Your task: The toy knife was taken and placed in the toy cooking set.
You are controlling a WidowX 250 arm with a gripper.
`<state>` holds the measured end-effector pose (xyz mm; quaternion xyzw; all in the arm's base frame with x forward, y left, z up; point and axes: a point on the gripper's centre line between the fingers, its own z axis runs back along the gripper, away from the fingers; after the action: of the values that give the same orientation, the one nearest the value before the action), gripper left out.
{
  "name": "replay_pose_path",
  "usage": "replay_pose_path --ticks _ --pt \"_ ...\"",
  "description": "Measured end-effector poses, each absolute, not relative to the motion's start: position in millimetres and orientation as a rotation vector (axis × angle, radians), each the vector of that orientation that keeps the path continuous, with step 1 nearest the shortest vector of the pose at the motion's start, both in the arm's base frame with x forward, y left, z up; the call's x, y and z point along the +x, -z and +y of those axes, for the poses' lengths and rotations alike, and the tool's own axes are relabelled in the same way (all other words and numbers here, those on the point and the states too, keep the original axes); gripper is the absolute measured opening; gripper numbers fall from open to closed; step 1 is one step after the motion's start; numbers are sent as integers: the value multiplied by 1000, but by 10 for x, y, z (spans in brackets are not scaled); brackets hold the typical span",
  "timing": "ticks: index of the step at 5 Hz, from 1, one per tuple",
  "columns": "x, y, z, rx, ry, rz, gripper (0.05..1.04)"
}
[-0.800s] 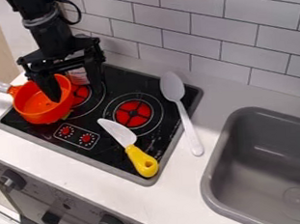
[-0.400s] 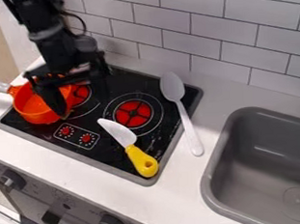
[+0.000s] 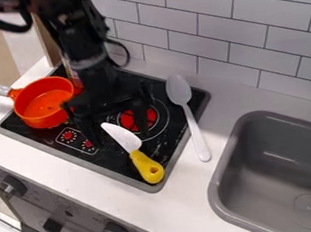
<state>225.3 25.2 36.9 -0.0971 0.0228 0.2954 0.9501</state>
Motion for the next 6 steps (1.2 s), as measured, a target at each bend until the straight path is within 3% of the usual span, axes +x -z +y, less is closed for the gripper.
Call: replay_pose_path --ticks 1,3,6 --pt "2259 -239 140 -155 -630 0 996" --pt "2347 -52 143 -157 -733 -60 996" --pt "2294 95 194 -141 -796 -69 964"
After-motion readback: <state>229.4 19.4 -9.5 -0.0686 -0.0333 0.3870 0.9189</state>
